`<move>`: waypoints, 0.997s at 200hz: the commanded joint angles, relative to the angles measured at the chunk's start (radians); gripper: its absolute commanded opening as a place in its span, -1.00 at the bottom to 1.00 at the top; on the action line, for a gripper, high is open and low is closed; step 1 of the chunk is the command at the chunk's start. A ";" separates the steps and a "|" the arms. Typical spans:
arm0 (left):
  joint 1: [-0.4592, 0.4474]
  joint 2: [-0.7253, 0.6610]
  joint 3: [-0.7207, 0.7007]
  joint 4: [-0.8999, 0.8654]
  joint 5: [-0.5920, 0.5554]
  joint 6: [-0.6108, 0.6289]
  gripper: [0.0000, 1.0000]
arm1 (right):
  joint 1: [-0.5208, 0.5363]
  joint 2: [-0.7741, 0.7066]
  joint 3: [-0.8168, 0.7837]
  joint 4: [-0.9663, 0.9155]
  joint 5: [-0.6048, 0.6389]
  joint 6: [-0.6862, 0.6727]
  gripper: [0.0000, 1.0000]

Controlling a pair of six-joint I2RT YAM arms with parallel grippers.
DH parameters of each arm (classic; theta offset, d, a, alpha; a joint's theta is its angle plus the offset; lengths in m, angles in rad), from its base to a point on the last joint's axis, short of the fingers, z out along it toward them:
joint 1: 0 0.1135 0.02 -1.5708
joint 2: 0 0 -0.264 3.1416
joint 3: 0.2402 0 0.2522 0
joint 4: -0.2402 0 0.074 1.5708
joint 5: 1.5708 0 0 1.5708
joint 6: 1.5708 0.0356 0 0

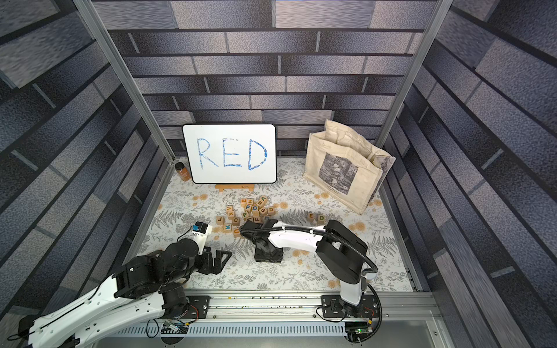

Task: Assemble the uppercase word "red" with letter blocks
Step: Place the letter block at the center of the board, then pick up the letter block from the center of the board.

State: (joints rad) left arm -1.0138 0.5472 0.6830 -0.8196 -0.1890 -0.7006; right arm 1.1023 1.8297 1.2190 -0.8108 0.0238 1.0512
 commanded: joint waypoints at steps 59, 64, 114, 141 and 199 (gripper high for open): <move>0.081 0.062 0.106 0.010 -0.031 0.071 1.00 | -0.022 -0.088 0.057 -0.120 0.014 -0.039 0.76; 0.096 0.067 0.112 0.012 -0.021 0.077 1.00 | -0.027 -0.096 0.060 -0.122 0.013 -0.044 0.85; 0.244 0.129 0.160 0.046 0.104 0.144 1.00 | -0.101 -0.148 0.131 -0.163 0.008 -0.102 1.00; 0.305 0.169 0.189 0.057 0.159 0.176 1.00 | -0.138 -0.151 0.196 -0.190 0.007 -0.137 1.00; 0.362 0.252 0.252 0.075 0.192 0.215 1.00 | -0.211 -0.109 0.337 -0.238 -0.007 -0.211 1.00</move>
State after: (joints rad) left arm -0.6678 0.7761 0.8906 -0.7635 -0.0265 -0.5301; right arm 0.9188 1.6997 1.4940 -0.9825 0.0238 0.8841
